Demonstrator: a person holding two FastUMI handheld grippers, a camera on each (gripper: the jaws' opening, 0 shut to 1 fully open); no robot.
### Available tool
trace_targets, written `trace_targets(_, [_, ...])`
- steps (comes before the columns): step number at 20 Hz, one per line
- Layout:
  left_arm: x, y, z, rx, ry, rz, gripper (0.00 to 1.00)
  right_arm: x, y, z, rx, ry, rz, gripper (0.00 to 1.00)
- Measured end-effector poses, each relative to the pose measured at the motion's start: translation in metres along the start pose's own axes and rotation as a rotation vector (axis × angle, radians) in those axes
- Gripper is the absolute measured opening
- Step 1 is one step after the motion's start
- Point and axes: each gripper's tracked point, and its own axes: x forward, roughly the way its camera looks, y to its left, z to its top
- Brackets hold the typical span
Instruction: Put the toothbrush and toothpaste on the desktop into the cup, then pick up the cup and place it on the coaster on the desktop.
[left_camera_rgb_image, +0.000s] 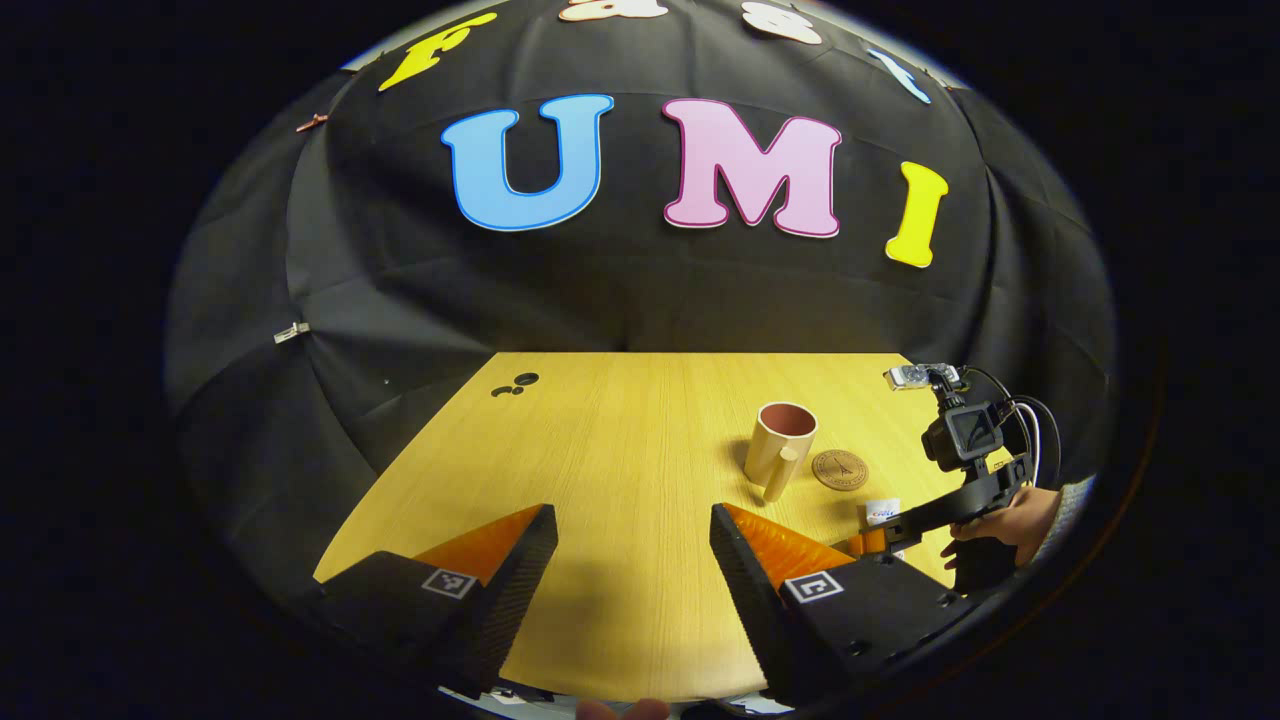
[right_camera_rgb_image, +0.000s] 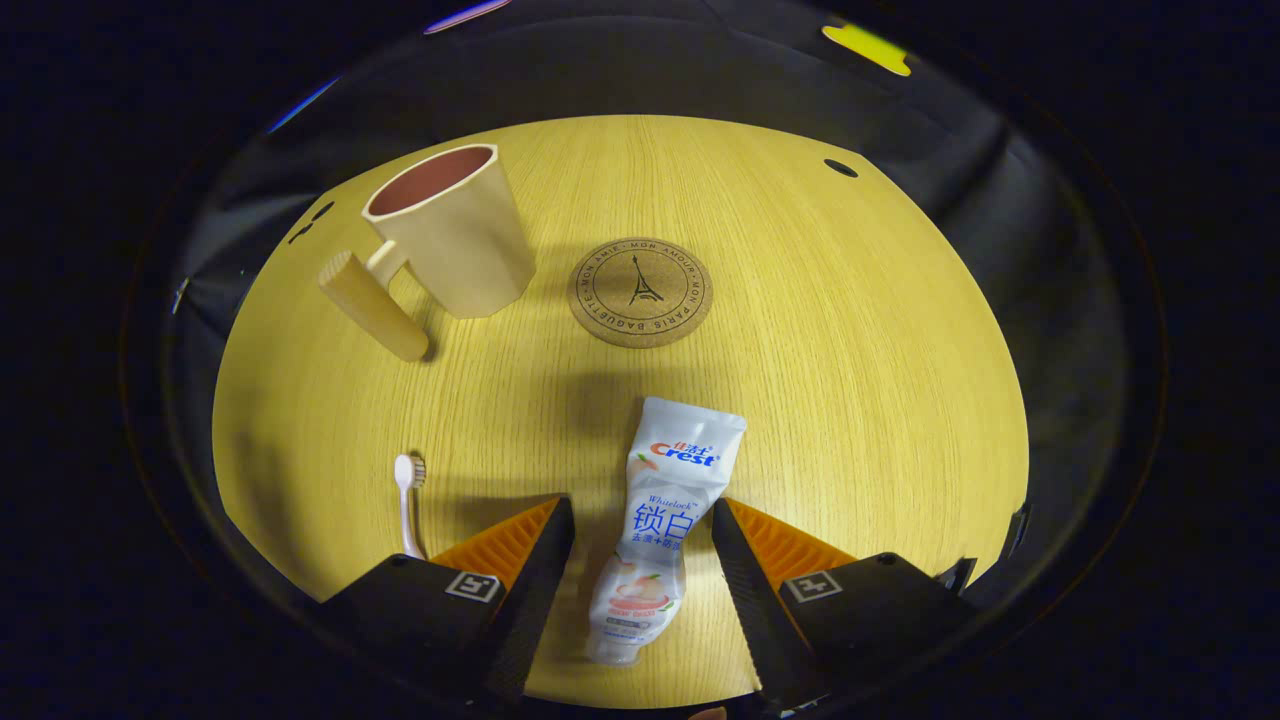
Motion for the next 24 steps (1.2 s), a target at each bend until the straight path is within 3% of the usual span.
trace_targets(5, [-0.001,-0.011,-0.004,-0.006,0.012,-0.001,0.95,0.004,0.001,-0.002,0.032,0.034,0.024,0.73])
trace_targets(6, [-0.001,-0.014,-0.006,-0.007,0.015,-0.001,0.95,0.002,-0.001,-0.001,0.032,0.028,0.023,0.63])
trace_targets(9, [-0.001,-0.023,-0.011,-0.011,0.027,0.006,0.96,0.002,-0.005,-0.001,0.02,0.016,0.034,0.51])
trace_targets(10, [0.0,-0.027,-0.014,-0.013,0.033,0.008,0.95,0.002,-0.005,-0.002,0.013,0.016,0.04,0.37])
trace_targets(11, [-0.001,-0.03,-0.016,-0.014,0.042,0.011,0.96,0.002,-0.005,-0.003,-0.001,0.017,0.051,0.41])
trace_targets(13, [-0.002,-0.037,-0.024,-0.017,0.065,0.01,0.95,0.0,-0.005,-0.004,-0.019,0.008,0.079,0.31])
trace_targets(14, [-0.001,-0.042,-0.027,-0.021,0.074,0.005,0.95,0.0,-0.005,-0.006,-0.012,0.005,0.095,0.35])
trace_targets(16, [0.0,-0.052,-0.033,-0.035,0.095,-0.008,0.96,-0.006,-0.008,-0.008,0.015,-0.013,0.124,0.27])
trace_targets(17, [0.0,-0.057,-0.036,-0.044,0.11,-0.013,0.96,-0.009,-0.01,-0.008,0.029,-0.033,0.142,0.31])
trace_targets(18, [0.002,-0.062,-0.04,-0.054,0.125,-0.017,0.96,-0.013,-0.011,-0.005,0.035,-0.057,0.162,0.27])
trace_targets(20, [0.003,-0.074,-0.047,-0.072,0.152,-0.026,0.96,-0.022,-0.015,0.0,0.026,-0.108,0.198,0.36])
trace_targets(21, [0.005,-0.08,-0.05,-0.073,0.163,-0.03,0.96,-0.026,-0.018,0.003,0.014,-0.136,0.211,0.32])
trace_targets(24, [0.014,-0.098,-0.063,-0.052,0.198,-0.039,0.95,-0.043,-0.026,0.012,-0.01,-0.213,0.251,0.32])
